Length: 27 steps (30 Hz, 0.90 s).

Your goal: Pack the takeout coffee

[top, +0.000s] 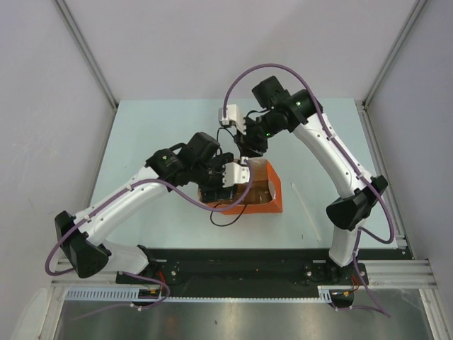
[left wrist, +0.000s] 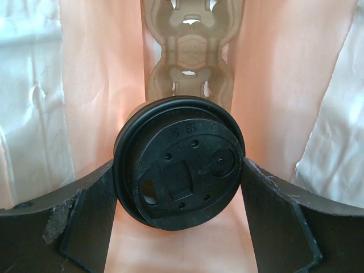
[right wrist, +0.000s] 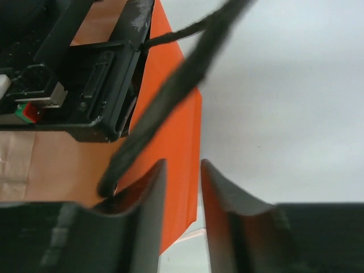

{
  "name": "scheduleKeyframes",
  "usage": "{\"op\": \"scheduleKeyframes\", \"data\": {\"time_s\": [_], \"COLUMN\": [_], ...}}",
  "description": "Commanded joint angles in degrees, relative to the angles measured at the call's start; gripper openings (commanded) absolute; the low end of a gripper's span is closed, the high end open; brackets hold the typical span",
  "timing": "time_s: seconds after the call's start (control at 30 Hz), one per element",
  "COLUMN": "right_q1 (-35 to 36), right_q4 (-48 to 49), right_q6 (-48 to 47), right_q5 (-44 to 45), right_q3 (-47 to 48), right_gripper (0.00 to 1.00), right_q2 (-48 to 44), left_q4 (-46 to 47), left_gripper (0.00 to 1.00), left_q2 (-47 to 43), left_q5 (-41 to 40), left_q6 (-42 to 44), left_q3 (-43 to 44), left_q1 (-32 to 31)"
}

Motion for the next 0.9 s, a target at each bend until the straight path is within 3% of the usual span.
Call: {"op": "scheduleKeyframes", "data": {"time_s": [0.0,0.1,0.33,0.47,0.5,0.57,0.7,0.87], "right_q1": [0.27,-0.08,-1.84,-4.73,-5.18,-5.88,-6.06,-3.43], "right_q4": [-9.02,-8.93,-8.84,-8.93,-8.93,-9.01,-9.01,-8.93], "right_q6": [0.11,1.86,4.24,5.56,5.82,5.91,4.68,5.12], "right_q5": [-0.1,-0.36,1.57,1.57,1.57,1.31,1.66,2.01], "right_q3": [1.86,4.94,12.49,14.26,14.0,12.07,6.54,-0.65], "right_gripper": [0.18,0.01,0.02,0.47,0.63,0.77,0.89,0.88], "right_q2": [1.25,1.69,1.43,-1.02,-1.81,-4.88,-10.25,-14.03], "left_q4": [1.07,0.89,0.89,0.63,0.54,0.45,0.37,0.37], "left_gripper": [0.42,0.42,0.42,0.42,0.42,0.42,0.42,0.42], "left_q2": [-0.02,-0.11,-0.2,0.24,0.33,0.68,1.38,2.35], "left_q5": [0.31,0.4,0.22,0.22,0.31,0.22,0.58,1.19], "left_q6": [0.43,0.35,0.43,0.7,0.78,0.87,1.05,1.49], "left_q3": [2.22,2.31,2.49,3.01,3.19,3.45,4.15,5.12], "left_q1": [-0.41,-0.41,-0.5,-0.5,-0.5,-0.5,-0.5,-0.59]}}
